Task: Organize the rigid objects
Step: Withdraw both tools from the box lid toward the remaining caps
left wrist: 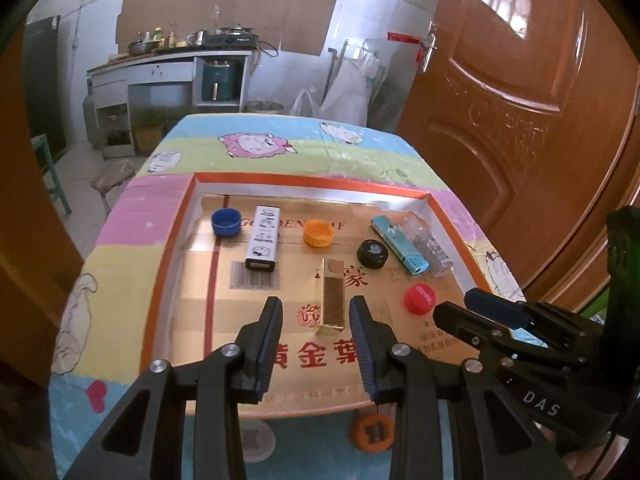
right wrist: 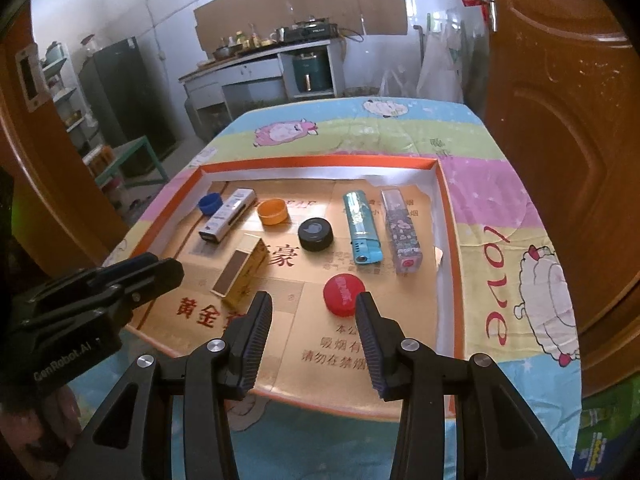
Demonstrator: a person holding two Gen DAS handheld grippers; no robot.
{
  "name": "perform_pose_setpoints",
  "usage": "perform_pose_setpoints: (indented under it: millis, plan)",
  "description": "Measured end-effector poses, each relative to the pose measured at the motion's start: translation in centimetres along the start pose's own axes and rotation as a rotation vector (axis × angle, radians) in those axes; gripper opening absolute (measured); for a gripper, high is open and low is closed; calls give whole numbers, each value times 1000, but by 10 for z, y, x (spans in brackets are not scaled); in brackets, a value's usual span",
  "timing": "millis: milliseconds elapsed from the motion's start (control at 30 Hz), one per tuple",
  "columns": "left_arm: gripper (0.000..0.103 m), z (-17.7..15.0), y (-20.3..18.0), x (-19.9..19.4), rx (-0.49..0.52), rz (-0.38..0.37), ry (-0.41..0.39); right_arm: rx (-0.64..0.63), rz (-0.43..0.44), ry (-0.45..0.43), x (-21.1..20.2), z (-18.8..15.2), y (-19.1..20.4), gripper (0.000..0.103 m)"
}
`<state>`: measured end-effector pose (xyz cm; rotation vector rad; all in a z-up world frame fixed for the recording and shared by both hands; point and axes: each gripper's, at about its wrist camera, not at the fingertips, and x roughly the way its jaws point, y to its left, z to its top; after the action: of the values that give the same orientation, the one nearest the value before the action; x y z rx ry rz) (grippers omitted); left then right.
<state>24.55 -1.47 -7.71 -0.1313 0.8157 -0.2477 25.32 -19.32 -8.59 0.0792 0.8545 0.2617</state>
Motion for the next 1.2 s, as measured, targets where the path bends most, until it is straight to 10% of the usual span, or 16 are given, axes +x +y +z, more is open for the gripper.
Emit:
perform_pose_setpoints:
  millis: [1200]
  plan:
    - [35, -50, 53, -95, -90, 61, -108, -65, 1, -58, -79, -40, 56, 45]
